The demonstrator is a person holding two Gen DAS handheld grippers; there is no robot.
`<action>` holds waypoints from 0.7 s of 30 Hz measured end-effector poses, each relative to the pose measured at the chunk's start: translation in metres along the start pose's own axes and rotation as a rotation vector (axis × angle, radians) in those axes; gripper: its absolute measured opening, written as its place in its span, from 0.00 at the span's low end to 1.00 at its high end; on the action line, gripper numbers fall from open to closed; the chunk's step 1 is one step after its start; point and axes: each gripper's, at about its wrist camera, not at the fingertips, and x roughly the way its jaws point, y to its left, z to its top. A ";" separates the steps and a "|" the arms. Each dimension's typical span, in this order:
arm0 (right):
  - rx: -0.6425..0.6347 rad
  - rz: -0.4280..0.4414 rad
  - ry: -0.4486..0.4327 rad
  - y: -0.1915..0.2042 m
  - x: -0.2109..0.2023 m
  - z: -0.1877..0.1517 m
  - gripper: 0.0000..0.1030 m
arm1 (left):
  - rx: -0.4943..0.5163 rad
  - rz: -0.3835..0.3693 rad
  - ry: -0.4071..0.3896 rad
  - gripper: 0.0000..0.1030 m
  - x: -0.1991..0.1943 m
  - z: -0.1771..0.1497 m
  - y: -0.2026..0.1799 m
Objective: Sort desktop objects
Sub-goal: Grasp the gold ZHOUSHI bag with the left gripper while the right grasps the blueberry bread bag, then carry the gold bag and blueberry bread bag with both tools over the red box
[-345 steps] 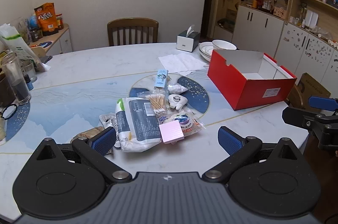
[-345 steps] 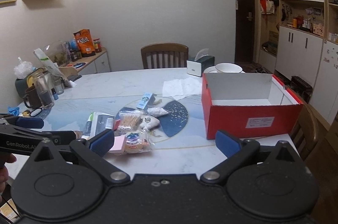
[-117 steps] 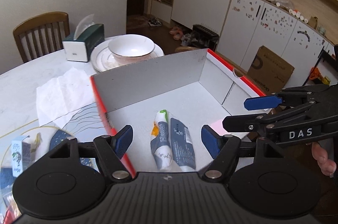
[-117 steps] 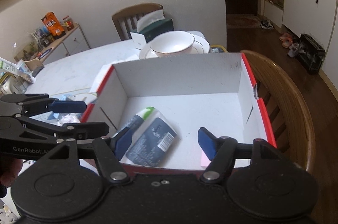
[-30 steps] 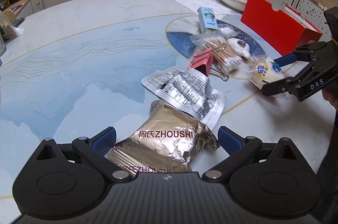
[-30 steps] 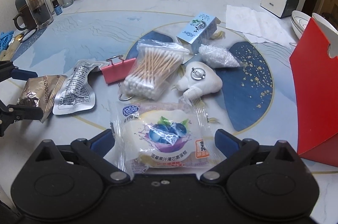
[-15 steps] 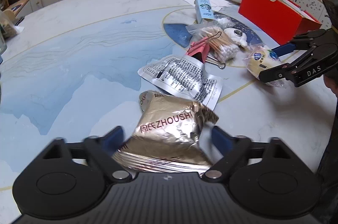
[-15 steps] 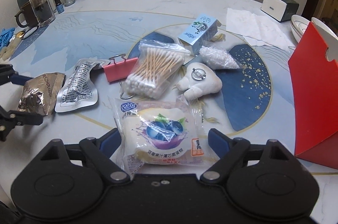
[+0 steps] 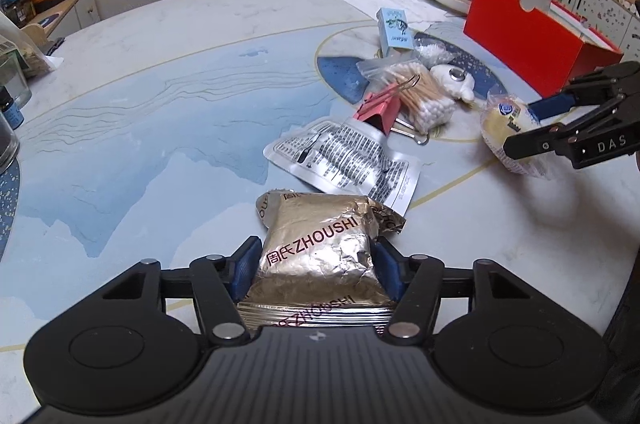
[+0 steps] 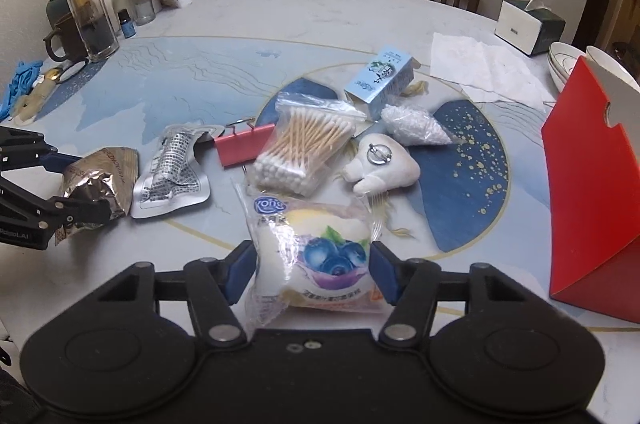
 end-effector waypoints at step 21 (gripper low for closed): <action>0.039 0.047 -0.068 -0.029 -0.050 -0.006 0.54 | -0.023 0.010 -0.102 0.57 -0.037 0.031 -0.054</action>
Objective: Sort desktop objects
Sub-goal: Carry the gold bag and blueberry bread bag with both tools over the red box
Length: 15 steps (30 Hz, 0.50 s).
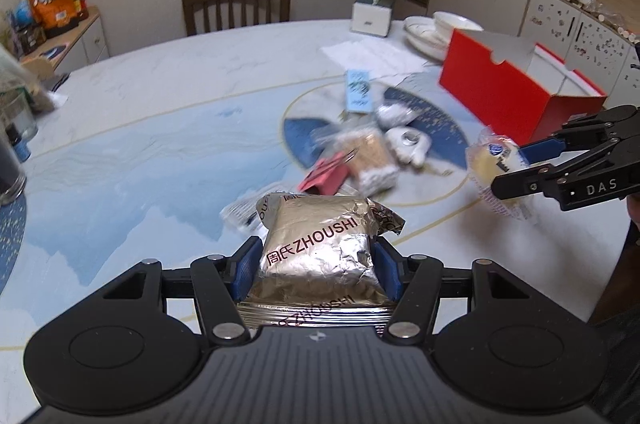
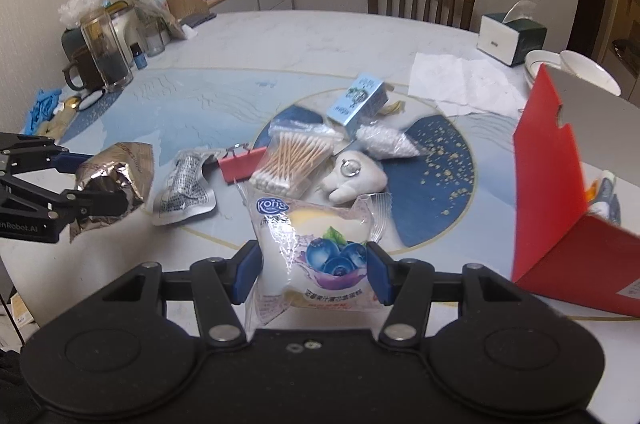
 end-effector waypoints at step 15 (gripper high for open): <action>0.051 -0.036 -0.086 -0.053 -0.055 0.015 0.54 | 0.102 -0.045 -0.049 0.57 0.010 0.044 -0.078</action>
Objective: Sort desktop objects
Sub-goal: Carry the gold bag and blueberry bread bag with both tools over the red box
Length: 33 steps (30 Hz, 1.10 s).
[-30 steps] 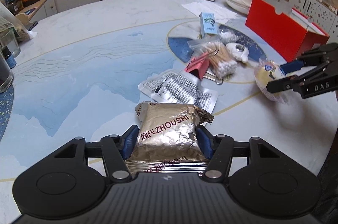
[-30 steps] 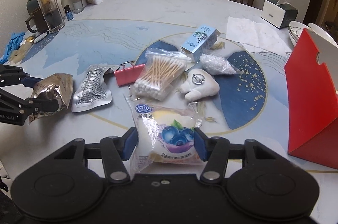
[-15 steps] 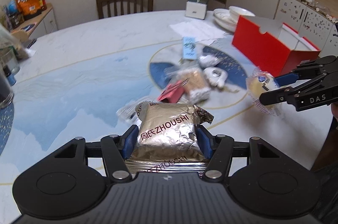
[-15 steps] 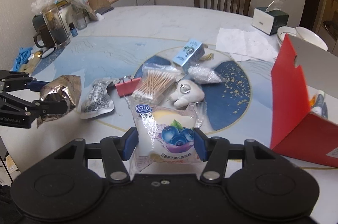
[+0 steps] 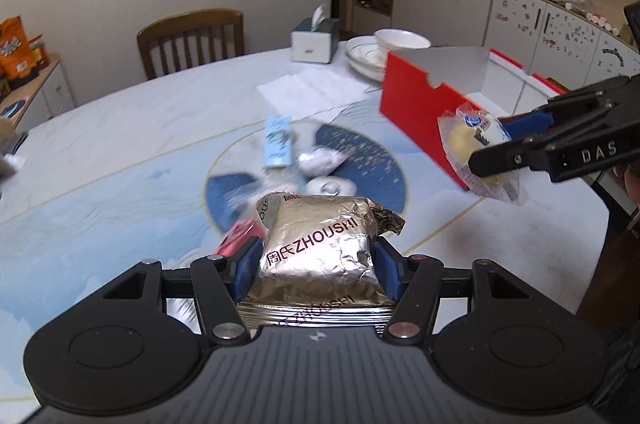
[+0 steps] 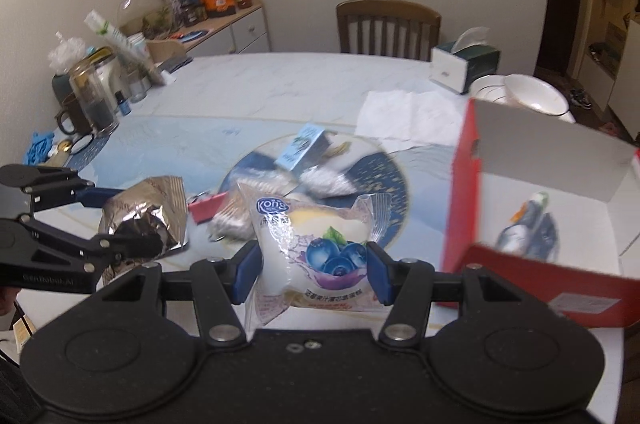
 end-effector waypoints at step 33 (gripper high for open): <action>0.115 -0.195 -0.069 -0.196 -0.038 0.015 0.54 | 0.236 -0.123 -0.103 0.57 0.092 0.142 -0.160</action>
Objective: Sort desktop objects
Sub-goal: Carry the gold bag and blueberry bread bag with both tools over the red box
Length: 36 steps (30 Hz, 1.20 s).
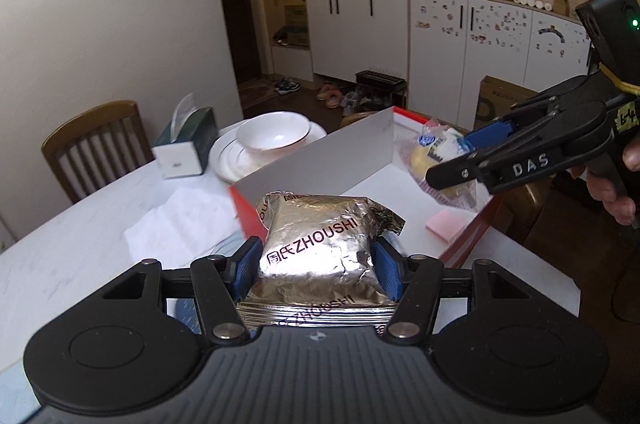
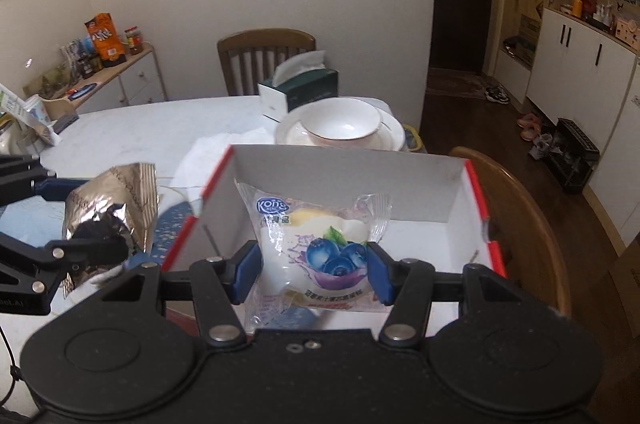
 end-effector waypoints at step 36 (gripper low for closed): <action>-0.110 -0.005 0.225 -0.057 0.091 -0.012 0.54 | 0.061 -0.068 0.260 0.57 0.207 0.067 -0.029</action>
